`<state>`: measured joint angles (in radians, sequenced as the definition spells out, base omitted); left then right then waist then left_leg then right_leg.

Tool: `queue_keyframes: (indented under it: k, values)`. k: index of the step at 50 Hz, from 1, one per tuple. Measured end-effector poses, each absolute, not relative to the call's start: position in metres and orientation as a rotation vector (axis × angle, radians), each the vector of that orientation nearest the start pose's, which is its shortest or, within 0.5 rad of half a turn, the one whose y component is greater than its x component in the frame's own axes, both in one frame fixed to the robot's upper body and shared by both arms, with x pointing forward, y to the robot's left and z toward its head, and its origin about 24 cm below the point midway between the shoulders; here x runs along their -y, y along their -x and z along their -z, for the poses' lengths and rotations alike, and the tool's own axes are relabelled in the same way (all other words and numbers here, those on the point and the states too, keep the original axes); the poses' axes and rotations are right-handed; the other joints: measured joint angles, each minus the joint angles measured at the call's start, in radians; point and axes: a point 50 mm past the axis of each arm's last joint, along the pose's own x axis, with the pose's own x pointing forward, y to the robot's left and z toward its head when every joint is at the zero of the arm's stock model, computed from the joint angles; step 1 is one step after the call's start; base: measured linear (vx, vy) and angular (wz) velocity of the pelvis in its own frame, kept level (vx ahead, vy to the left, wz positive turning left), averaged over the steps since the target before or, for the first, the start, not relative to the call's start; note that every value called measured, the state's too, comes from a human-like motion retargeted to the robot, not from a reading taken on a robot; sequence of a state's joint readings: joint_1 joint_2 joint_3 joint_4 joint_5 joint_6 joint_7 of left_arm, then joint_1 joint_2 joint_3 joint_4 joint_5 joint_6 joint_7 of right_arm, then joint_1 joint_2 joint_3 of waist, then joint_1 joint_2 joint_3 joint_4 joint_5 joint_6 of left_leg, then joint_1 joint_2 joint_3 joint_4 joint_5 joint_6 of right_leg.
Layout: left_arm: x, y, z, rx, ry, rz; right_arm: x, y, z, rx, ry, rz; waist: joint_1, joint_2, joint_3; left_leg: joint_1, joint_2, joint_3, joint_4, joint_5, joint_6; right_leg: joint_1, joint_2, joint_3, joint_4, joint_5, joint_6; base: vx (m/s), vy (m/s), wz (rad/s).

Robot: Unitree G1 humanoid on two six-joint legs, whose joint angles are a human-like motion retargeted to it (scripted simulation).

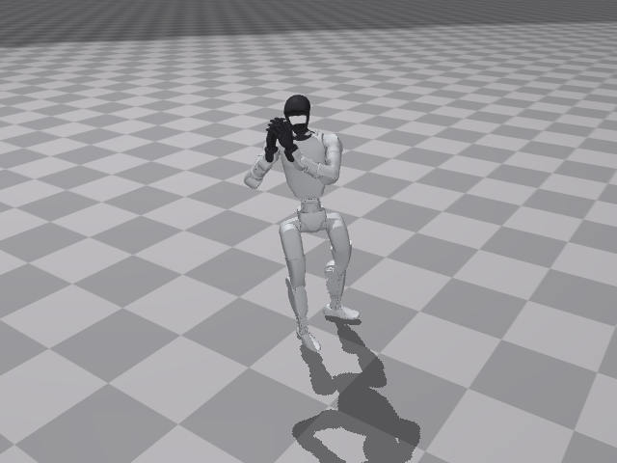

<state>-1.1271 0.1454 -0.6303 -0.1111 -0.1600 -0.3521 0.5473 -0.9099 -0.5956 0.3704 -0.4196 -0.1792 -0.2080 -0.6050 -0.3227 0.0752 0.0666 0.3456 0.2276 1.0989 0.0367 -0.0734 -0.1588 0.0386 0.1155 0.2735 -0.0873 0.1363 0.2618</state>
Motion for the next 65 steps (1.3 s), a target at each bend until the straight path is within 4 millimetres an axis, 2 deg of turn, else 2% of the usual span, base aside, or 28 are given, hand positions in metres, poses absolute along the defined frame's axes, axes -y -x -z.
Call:
queue_keyframes:
  k: [2, 5, 7, 8, 11, 13, 16, 20, 25, 28, 33, 35, 38, 42, 46, 48, 50, 52, 54, 58, 61, 62, 65]
  values:
    - [0.011, -0.225, -0.336, 1.322, 0.224, 0.521, 0.096, -0.218, -0.342, 1.589, 0.305, 0.007, -0.004, 0.004, 0.006, 0.000, -0.001, 0.002, -0.001, 0.001, 0.001, -0.002, 0.000, 0.003, 0.000, -0.002, 0.000, 0.00, 0.00, 0.00]
    - [-0.006, -0.233, -0.339, 1.302, 0.291, 0.445, 0.113, -0.219, -0.350, 1.602, 0.230, 0.165, -0.006, 0.004, 0.011, -0.005, -0.002, 0.003, -0.004, 0.005, 0.001, -0.007, 0.000, 0.003, 0.000, -0.004, 0.000, 0.00, 0.00, 0.00]
    - [-0.009, -0.235, -0.340, 1.294, 0.328, 0.405, 0.120, -0.218, -0.351, 1.609, 0.181, 0.241, -0.005, 0.000, 0.013, -0.006, -0.001, 0.003, -0.007, 0.008, 0.001, -0.009, 0.001, 0.002, 0.000, -0.006, 0.000, 0.00, 0.00, 0.00]
    - [-0.007, -0.233, -0.340, 1.293, 0.329, 0.416, 0.118, -0.218, -0.351, 1.607, 0.185, 0.232, -0.004, -0.002, 0.013, -0.007, -0.001, 0.002, -0.008, 0.009, 0.001, -0.010, 0.001, 0.001, 0.000, -0.008, 0.000, 0.00, 0.00, 0.00]
    - [0.008, -0.223, -0.337, 1.311, 0.287, 0.518, 0.095, -0.217, -0.346, 1.613, 0.285, 0.056, 0.002, -0.011, 0.011, -0.011, 0.001, -0.003, -0.011, 0.013, -0.002, -0.013, 0.002, -0.005, 0.000, -0.012, 0.000, 0.00, 0.00, 0.00]
    - [0.010, -0.217, -0.336, 1.338, 0.277, 0.526, 0.087, -0.213, -0.343, 1.634, 0.293, 0.006, 0.006, -0.014, 0.011, -0.016, 0.003, -0.009, -0.013, 0.016, -0.004, -0.014, 0.002, -0.012, 0.000, -0.015, 0.000, -0.01, -0.02, 0.09]
    - [-0.001, -0.218, -0.336, 1.361, 0.287, 0.479, 0.092, -0.212, -0.344, 1.636, 0.242, 0.028, 0.013, -0.018, 0.017, -0.024, 0.006, -0.025, -0.013, 0.019, -0.005, -0.015, 0.001, -0.028, 0.000, -0.018, 0.000, -0.02, -0.03, 0.26]
    - [-0.018, -0.224, -0.339, 1.350, 0.363, 0.364, 0.112, -0.212, -0.348, 1.639, 0.139, 0.221, 0.033, -0.027, 0.020, -0.039, 0.011, -0.058, -0.011, 0.019, -0.007, -0.015, -0.005, -0.059, 0.000, -0.022, 0.000, -0.02, -0.02, 0.40]
    - [0.002, -0.212, -0.334, 1.356, 0.307, 0.509, 0.084, -0.204, -0.341, 1.665, 0.233, 0.012, 0.063, -0.042, 0.016, -0.071, 0.015, -0.116, 0.001, 0.013, -0.007, -0.015, -0.023, -0.107, 0.000, -0.027, 0.000, -0.02, 0.03, 0.58]
    - [-0.004, -0.213, -0.331, 1.363, 0.304, 0.489, 0.084, -0.202, -0.340, 1.679, 0.240, 0.012, 0.083, -0.046, 0.017, -0.098, 0.015, -0.162, 0.012, 0.006, -0.005, -0.024, -0.038, -0.145, 0.016, -0.039, 0.000, -0.02, 0.08, 0.77]
    - [-0.026, -0.222, -0.325, 1.326, 0.375, 0.365, 0.101, -0.204, -0.336, 1.666, 0.174, 0.166, 0.127, -0.062, 0.003, -0.155, 0.005, -0.254, 0.031, -0.009, -0.004, -0.043, -0.080, -0.220, 0.047, -0.067, 0.000, -0.03, 0.14, 0.95]
    - [-0.026, -0.222, -0.323, 1.322, 0.345, 0.374, 0.095, -0.204, -0.334, 1.653, 0.152, 0.135, 0.141, -0.075, 0.008, -0.174, -0.007, -0.292, 0.035, -0.015, -0.003, -0.045, -0.103, -0.249, 0.057, -0.079, 0.000, -0.03, 0.21, 1.04]
    - [-0.018, -0.219, -0.318, 1.319, 0.296, 0.437, 0.078, -0.203, -0.328, 1.642, 0.210, -0.021, 0.172, -0.086, 0.003, -0.209, -0.029, -0.359, 0.041, -0.023, -0.003, -0.048, -0.143, -0.305, 0.074, -0.097, 0.000, -0.02, 0.23, 1.19]
    - [-0.029, -0.226, -0.310, 1.280, 0.282, 0.422, 0.075, -0.205, -0.324, 1.617, 0.233, -0.072, 0.219, -0.102, 0.004, -0.249, -0.073, -0.457, 0.035, -0.026, -0.004, -0.042, -0.206, -0.390, 0.093, -0.120, 0.000, -0.01, 0.27, 1.34]
    - [-0.055, -0.240, -0.304, 1.227, 0.333, 0.250, 0.094, -0.210, -0.323, 1.612, 0.195, 0.117, 0.279, -0.121, 0.003, -0.276, -0.125, -0.563, 0.011, -0.018, -0.013, -0.019, -0.267, -0.490, 0.106, -0.140, 0.000, 0.02, 0.26, 1.48]
    - [-0.059, -0.243, -0.301, 1.210, 0.329, 0.217, 0.098, -0.212, -0.321, 1.589, 0.159, 0.159, 0.313, -0.130, -0.002, -0.284, -0.150, -0.616, -0.004, -0.013, -0.019, -0.002, -0.293, -0.542, 0.110, -0.148, 0.000, 0.04, 0.25, 1.51]
    - [-0.050, -0.239, -0.300, 1.219, 0.289, 0.277, 0.087, -0.214, -0.318, 1.564, 0.173, 0.072, 0.345, -0.141, -0.007, -0.288, -0.175, -0.673, -0.022, -0.007, -0.026, 0.020, -0.318, -0.599, 0.116, -0.157, 0.000, 0.06, 0.24, 1.58]
    - [-0.038, -0.229, -0.300, 1.252, 0.254, 0.342, 0.068, -0.215, -0.312, 1.545, 0.194, -0.062, 0.375, -0.152, -0.011, -0.288, -0.198, -0.732, -0.041, 0.000, -0.034, 0.044, -0.340, -0.659, 0.124, -0.167, -0.002, 0.07, 0.23, 1.63]
    - [-0.036, -0.224, -0.299, 1.278, 0.249, 0.329, 0.059, -0.213, -0.310, 1.556, 0.177, -0.097, 0.409, -0.162, -0.015, -0.290, -0.212, -0.789, -0.062, 0.009, -0.047, 0.064, -0.352, -0.717, 0.133, -0.174, -0.011, 0.08, 0.19, 1.57]
    - [-0.053, -0.233, -0.298, 1.254, 0.259, 0.258, 0.067, -0.209, -0.314, 1.579, 0.137, -0.067, 0.485, -0.182, -0.019, -0.289, -0.233, -0.899, -0.106, 0.026, -0.073, 0.093, -0.373, -0.832, 0.171, -0.188, -0.039, 0.09, 0.17, 1.52]
    - [-0.062, -0.238, -0.301, 1.252, 0.259, 0.190, 0.077, -0.207, -0.317, 1.576, 0.033, 0.003, 0.544, -0.196, -0.023, -0.291, -0.242, -0.976, -0.124, 0.030, -0.091, 0.103, -0.393, -0.912, 0.229, -0.200, -0.067, 0.11, 0.16, 1.44]
    - [-0.060, -0.238, -0.302, 1.254, 0.248, 0.209, 0.073, -0.206, -0.318, 1.571, 0.016, -0.021, 0.564, -0.201, -0.025, -0.294, -0.244, -1.000, -0.124, 0.028, -0.096, 0.103, -0.401, -0.937, 0.256, -0.204, -0.077, 0.12, 0.16, 1.37]
    - [-0.045, -0.234, -0.300, 1.251, 0.209, 0.340, 0.047, -0.205, -0.319, 1.567, 0.079, -0.185, 0.617, -0.215, -0.033, -0.303, -0.254, -1.070, -0.124, 0.022, -0.103, 0.097, -0.437, -1.004, 0.351, -0.212, -0.105, 0.13, 0.17, 1.29]
